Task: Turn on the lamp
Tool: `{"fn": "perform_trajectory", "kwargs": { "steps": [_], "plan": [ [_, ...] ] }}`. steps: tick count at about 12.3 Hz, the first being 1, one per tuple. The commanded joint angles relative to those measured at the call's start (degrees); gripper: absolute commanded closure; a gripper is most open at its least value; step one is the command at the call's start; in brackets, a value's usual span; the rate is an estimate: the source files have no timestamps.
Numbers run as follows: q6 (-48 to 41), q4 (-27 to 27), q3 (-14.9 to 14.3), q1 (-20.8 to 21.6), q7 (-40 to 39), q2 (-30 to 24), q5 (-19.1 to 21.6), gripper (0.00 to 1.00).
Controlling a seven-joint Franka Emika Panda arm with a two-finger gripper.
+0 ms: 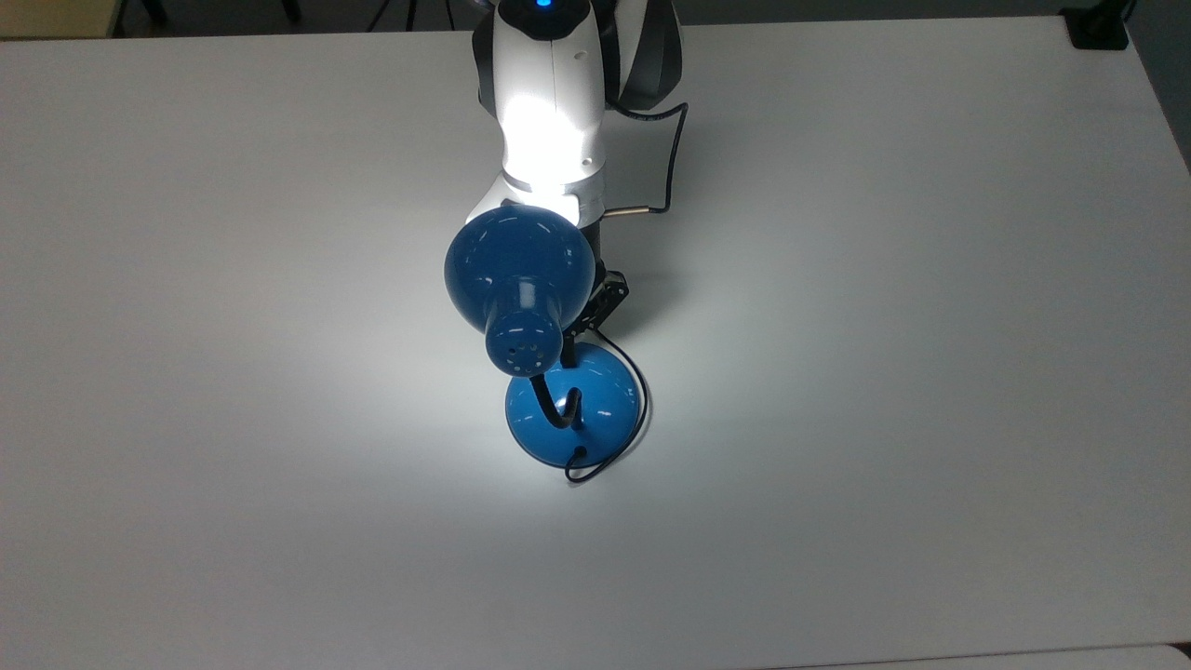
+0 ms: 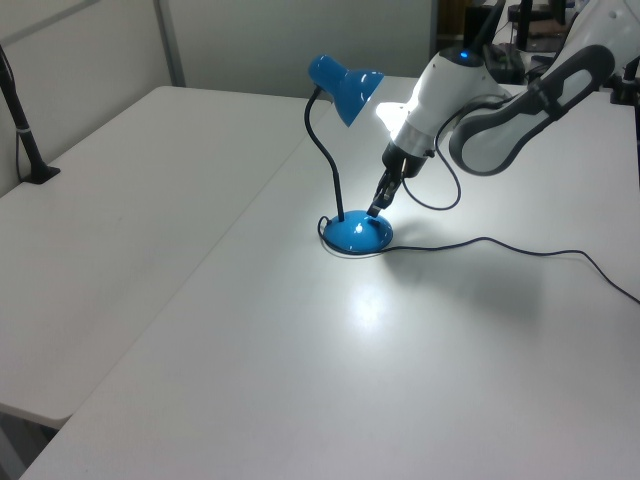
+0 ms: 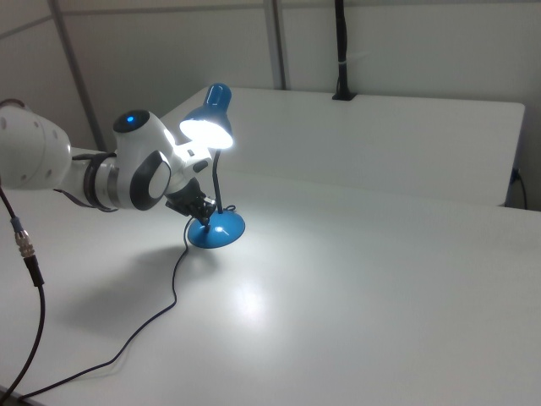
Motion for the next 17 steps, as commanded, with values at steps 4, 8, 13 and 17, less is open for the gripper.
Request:
{"fn": "perform_trajectory", "kwargs": {
  "steps": [4,8,13,17],
  "plan": [
    [-21.4,-1.5,-0.4,0.1,0.1,-10.4,0.4,0.93],
    [-31.5,-0.6,-0.8,-0.4,0.2,-15.9,0.4,0.88],
    [-50.8,9.5,-0.9,-0.5,0.2,-19.5,0.9,0.56],
    [-61.7,18.0,-1.0,-1.3,0.2,-19.2,0.9,0.08]
  ]
}}
